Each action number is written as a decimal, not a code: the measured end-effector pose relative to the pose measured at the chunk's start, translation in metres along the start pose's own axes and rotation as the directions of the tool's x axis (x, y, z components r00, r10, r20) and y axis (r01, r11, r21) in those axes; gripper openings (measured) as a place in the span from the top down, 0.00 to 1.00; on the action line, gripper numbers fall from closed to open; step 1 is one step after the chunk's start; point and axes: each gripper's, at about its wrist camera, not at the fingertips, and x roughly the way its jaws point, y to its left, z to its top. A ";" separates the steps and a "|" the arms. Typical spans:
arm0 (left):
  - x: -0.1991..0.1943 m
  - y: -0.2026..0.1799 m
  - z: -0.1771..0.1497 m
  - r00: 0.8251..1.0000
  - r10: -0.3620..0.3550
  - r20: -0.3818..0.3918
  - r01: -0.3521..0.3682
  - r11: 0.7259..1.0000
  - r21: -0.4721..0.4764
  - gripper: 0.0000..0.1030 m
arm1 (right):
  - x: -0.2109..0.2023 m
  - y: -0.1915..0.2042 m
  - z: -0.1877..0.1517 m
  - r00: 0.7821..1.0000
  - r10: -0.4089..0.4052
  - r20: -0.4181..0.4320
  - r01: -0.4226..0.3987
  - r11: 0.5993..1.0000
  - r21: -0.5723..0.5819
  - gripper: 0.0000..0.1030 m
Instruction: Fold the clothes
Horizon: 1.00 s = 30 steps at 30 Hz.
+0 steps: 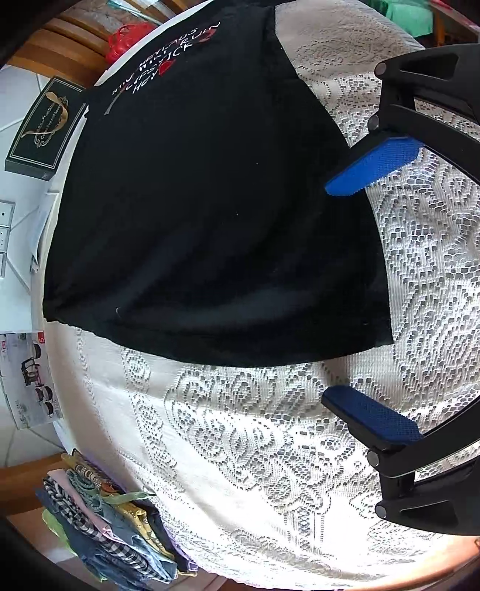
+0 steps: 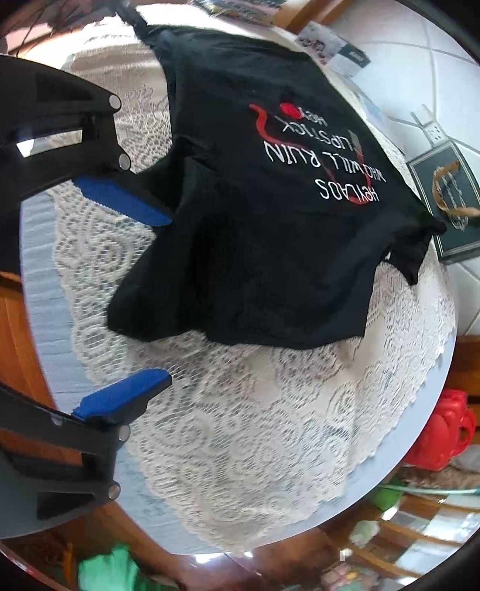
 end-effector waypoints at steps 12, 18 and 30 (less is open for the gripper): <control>-0.058 0.008 0.011 0.988 -0.117 0.104 0.128 0.986 -0.108 0.88 | -0.034 0.012 0.016 0.997 0.077 0.005 -0.077 0.997 -0.017 0.93; -0.071 0.026 0.058 0.974 -0.186 0.130 0.209 0.958 -0.197 0.88 | -0.060 0.035 0.095 0.988 0.149 0.046 -0.146 0.988 -0.058 0.93; -0.009 0.030 0.190 0.998 -0.019 0.060 0.028 0.988 -0.154 0.69 | 0.009 0.056 0.237 0.998 0.053 0.026 -0.052 0.996 -0.070 0.29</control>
